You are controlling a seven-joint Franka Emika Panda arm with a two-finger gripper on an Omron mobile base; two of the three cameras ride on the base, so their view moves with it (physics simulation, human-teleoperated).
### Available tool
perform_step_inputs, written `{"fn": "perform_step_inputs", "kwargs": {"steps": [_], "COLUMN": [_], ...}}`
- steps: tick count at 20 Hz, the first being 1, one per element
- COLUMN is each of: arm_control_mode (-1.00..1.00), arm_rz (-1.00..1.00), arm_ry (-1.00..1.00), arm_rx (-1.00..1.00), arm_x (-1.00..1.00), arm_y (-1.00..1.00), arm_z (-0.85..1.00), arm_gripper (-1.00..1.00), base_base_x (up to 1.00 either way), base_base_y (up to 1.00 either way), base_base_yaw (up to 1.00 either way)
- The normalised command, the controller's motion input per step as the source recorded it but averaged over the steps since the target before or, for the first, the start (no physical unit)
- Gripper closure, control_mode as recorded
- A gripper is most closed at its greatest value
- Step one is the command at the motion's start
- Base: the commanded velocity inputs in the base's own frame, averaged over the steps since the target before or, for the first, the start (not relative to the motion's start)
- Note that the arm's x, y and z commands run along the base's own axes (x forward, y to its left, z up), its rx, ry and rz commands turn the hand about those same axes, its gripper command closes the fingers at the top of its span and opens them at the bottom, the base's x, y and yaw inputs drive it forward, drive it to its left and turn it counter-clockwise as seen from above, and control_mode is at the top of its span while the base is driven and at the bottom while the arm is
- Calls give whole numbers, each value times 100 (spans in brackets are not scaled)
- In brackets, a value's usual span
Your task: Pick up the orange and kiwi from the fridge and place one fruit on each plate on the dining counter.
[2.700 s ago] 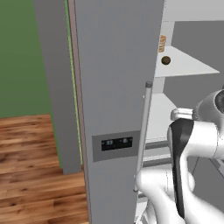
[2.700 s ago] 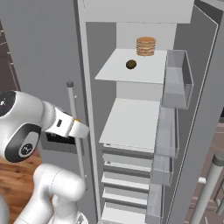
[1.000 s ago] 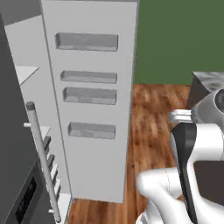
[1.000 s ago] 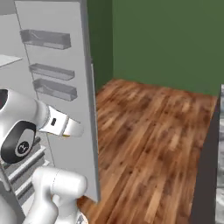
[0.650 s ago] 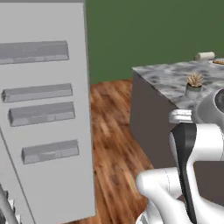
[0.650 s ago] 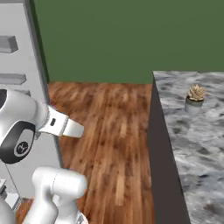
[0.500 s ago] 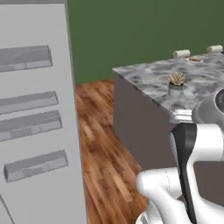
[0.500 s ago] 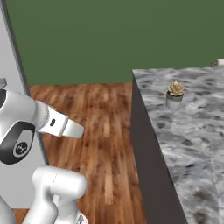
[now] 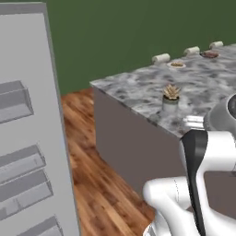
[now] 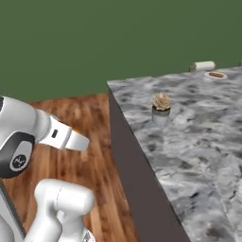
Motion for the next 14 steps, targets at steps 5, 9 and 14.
{"fn": "perform_step_inputs", "kwargs": {"steps": [5,9,14], "arm_control_mode": [100,100,100], "arm_rz": [0,0,0], "arm_ry": [0,0,0], "arm_rx": [0,0,0], "arm_x": [0,0,0], "arm_y": [0,0,0], "arm_z": [0,0,0], "arm_gripper": [100,100,100], "base_base_x": [75,91,100], "base_base_y": [-46,-49,-21], "base_base_yaw": [13,41,46]}}
